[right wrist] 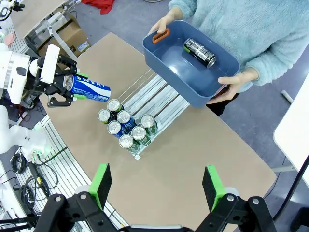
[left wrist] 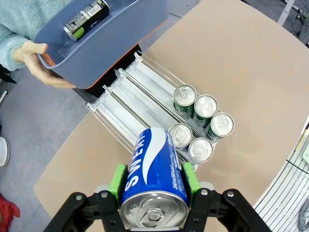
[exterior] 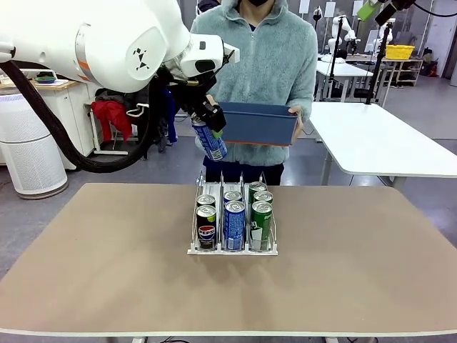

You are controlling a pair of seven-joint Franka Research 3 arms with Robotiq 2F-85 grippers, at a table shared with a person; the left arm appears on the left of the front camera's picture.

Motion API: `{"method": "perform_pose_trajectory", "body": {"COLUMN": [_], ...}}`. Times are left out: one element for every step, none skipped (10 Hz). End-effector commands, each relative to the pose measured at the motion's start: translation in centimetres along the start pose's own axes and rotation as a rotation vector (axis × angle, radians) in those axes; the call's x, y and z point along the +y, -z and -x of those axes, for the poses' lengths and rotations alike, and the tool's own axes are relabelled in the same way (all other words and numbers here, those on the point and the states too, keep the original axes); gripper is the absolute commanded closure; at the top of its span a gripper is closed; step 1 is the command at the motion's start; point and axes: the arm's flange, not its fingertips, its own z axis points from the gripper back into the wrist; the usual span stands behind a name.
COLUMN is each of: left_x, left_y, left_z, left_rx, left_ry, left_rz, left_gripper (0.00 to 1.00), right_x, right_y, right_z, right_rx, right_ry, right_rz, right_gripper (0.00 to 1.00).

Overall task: Fill the beverage cans into the dispenser.
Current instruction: Place the picked Ionic drink in the line of the Automatic Can Dispenser with the same cans.

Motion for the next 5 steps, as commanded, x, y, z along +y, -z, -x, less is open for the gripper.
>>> {"method": "perform_pose_trajectory", "body": {"left_x": [-0.7, -2.6, -4.9, -7.1, -9.1], "left_y": [0.1, 0.5, 0.7, 0.9, 1.0], "left_z": [-0.5, -0.8, -0.7, -0.8, -0.7], "left_rx": [0.014, 0.037, 0.04, 0.03, 0.018], "left_ry": [-0.025, -0.003, -0.009, -0.006, 0.01], "left_rz": [-0.071, -0.096, -0.087, -0.059, -0.031], "left_gripper": [0.42, 0.42, 0.42, 0.42, 0.42], "right_x": [0.2, 0.2, 0.2, 0.2, 0.2], "right_y": [-0.1, -0.1, -0.1, -0.1, -0.1], "right_z": [0.2, 0.2, 0.2, 0.2, 0.2], "right_rx": [-0.002, -0.002, -0.002, -0.002, -0.002], "right_ry": [-0.003, -0.003, -0.003, -0.003, -0.003], "right_rz": [-0.006, -0.006, -0.006, -0.006, -0.006], "right_gripper": [0.0, 0.0, 0.0, 0.0, 0.0]}}
